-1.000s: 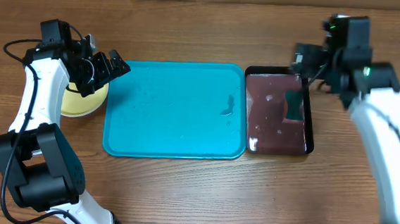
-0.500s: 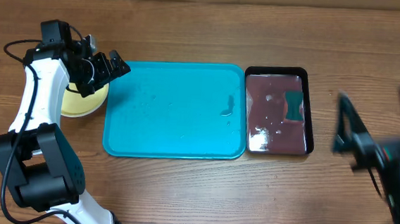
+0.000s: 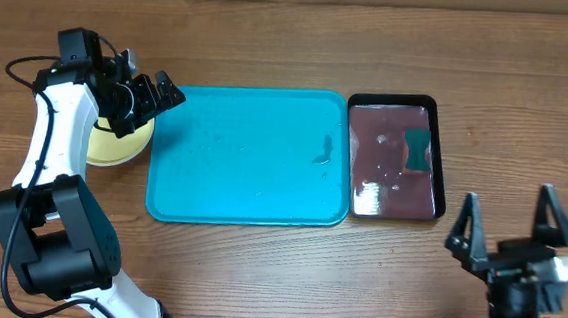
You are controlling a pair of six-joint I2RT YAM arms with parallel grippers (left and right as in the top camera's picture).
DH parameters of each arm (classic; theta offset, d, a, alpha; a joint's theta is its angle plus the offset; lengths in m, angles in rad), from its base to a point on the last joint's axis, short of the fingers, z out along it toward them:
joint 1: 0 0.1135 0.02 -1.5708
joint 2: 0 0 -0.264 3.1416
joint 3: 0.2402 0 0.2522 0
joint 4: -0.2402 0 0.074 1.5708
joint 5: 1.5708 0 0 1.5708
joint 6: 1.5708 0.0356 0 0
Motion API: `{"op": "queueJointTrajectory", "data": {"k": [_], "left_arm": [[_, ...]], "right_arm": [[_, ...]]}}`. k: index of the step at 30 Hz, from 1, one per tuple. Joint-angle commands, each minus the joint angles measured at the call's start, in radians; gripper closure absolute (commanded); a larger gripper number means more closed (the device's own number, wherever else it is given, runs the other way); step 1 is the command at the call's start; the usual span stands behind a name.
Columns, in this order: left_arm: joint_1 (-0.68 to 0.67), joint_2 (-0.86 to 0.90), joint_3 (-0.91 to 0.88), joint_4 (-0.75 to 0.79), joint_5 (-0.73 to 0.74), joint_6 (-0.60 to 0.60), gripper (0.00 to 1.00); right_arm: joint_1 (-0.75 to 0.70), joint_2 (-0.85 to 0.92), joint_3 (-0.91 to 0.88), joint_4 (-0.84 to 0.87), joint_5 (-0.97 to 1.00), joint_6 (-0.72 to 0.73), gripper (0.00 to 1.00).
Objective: Clean dirty plates on tray and stack at the side
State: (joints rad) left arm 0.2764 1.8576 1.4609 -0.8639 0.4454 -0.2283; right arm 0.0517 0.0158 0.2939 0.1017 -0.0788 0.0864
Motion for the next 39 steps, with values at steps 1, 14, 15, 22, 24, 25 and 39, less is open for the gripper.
{"op": "queueJointTrajectory", "data": {"k": [1,14,15,22,24,25,39], "left_arm": [[-0.002,0.007,-0.007,0.001,0.016,0.023,0.00],[-0.002,0.007,-0.007,0.001,0.016,0.023,0.00],[-0.002,0.007,-0.007,0.001,0.016,0.023,0.00],[-0.002,0.007,-0.007,0.001,0.016,0.023,0.00],[-0.002,0.007,-0.007,0.001,0.016,0.023,0.00],[-0.002,0.007,-0.007,0.001,0.016,0.023,0.00],[-0.002,0.007,-0.007,0.001,0.016,0.023,0.00]], "right_arm": [[-0.008,-0.013,-0.092,0.040,-0.035,0.075,0.00],[-0.008,-0.013,-0.286,-0.019,-0.042,0.071,0.00],[-0.008,-0.013,-0.286,-0.042,-0.044,0.070,0.00],[-0.007,-0.013,-0.286,-0.174,-0.058,-0.047,0.00],[-0.007,-0.013,-0.286,-0.172,-0.058,-0.101,0.00],[-0.007,-0.013,-0.286,-0.171,-0.058,-0.122,0.00],[-0.007,-0.013,-0.286,-0.172,-0.054,-0.170,0.00]]}}
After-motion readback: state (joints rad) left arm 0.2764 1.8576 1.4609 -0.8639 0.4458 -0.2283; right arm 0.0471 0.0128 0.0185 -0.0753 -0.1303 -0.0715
